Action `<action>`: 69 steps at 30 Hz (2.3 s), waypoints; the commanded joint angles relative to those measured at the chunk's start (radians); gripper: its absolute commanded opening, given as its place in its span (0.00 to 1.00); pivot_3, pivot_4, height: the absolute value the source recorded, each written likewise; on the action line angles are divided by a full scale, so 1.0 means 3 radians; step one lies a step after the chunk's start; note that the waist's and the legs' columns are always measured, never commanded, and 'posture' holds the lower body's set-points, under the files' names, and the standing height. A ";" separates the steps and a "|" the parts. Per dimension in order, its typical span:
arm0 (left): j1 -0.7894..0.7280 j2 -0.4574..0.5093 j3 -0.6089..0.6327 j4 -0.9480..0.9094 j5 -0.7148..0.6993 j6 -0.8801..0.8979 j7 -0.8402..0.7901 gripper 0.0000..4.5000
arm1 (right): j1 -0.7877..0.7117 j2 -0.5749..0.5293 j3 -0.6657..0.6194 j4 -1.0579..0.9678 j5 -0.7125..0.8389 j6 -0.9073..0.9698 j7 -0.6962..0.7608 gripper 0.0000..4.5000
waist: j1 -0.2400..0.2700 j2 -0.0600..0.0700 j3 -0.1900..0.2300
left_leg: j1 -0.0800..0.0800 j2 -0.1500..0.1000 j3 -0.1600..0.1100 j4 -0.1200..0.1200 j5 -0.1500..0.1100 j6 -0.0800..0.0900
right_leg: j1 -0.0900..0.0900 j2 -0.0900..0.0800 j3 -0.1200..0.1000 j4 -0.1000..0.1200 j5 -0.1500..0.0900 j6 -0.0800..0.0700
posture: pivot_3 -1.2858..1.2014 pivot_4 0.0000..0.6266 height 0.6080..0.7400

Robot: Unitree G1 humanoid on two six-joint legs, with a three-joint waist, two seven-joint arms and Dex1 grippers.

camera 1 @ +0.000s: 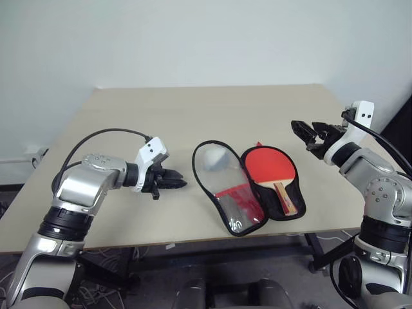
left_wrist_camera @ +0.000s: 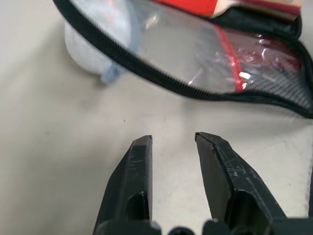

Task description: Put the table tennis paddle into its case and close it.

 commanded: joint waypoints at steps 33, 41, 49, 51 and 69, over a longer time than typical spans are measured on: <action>-0.1057 -0.2401 0.0365 0.1332 -0.0177 0.0540 0.1190 0.62 | -0.0006 -0.0098 -0.0425 -0.0199 0.0623 -0.0402 -0.0801 0.91 | 0.0005 0.0000 -0.0001 | 0.0000 -0.0003 -0.0003 0.0002 0.0009 0.0028 | 0.0002 0.0000 0.0007 -0.0001 0.0010 -0.0013 | 0.52 0.00 0.88; -0.0972 -0.2478 0.0683 0.0822 -0.0392 0.1791 0.1838 0.77 | 0.0018 -0.0080 -0.0352 -0.0124 0.0599 -0.0443 -0.0817 0.91 | 0.0004 0.0000 -0.0001 | 0.0000 -0.0003 -0.0005 0.0004 0.0009 0.0029 | 0.0003 0.0000 0.0006 0.0000 0.0002 0.0000 | 0.52 0.00 0.88; -0.1123 -0.2746 0.1128 0.1112 -0.0419 0.2210 0.2336 0.77 | 0.0043 -0.0088 -0.0314 -0.0078 0.0580 -0.0486 -0.0810 0.91 | 0.0005 0.0000 -0.0001 | 0.0000 -0.0004 -0.0005 0.0003 0.0010 0.0029 | 0.0004 0.0000 0.0005 -0.0001 0.0002 0.0001 | 0.52 0.00 0.88; -0.1145 -0.2833 0.1215 0.1198 -0.0401 0.2218 0.2461 0.77 | 0.0039 -0.0091 -0.0310 -0.0069 0.0580 -0.0492 -0.0815 0.91 | 0.0005 0.0000 -0.0001 | 0.0000 -0.0004 -0.0005 0.0003 0.0009 0.0028 | 0.0004 0.0000 0.0005 -0.0001 0.0002 0.0001 | 0.52 0.00 0.88; -0.1381 -0.3324 0.1635 0.2102 -0.0626 0.1503 0.3182 0.77 | 0.0090 -0.0134 -0.0254 -0.0052 0.0483 -0.0585 -0.0839 0.91 | 0.0006 -0.0003 -0.0004 | 0.0016 -0.0005 -0.0008 0.0004 0.0006 0.0025 | 0.0021 -0.0002 0.0004 -0.0004 0.0003 -0.0002 | 0.52 0.00 0.88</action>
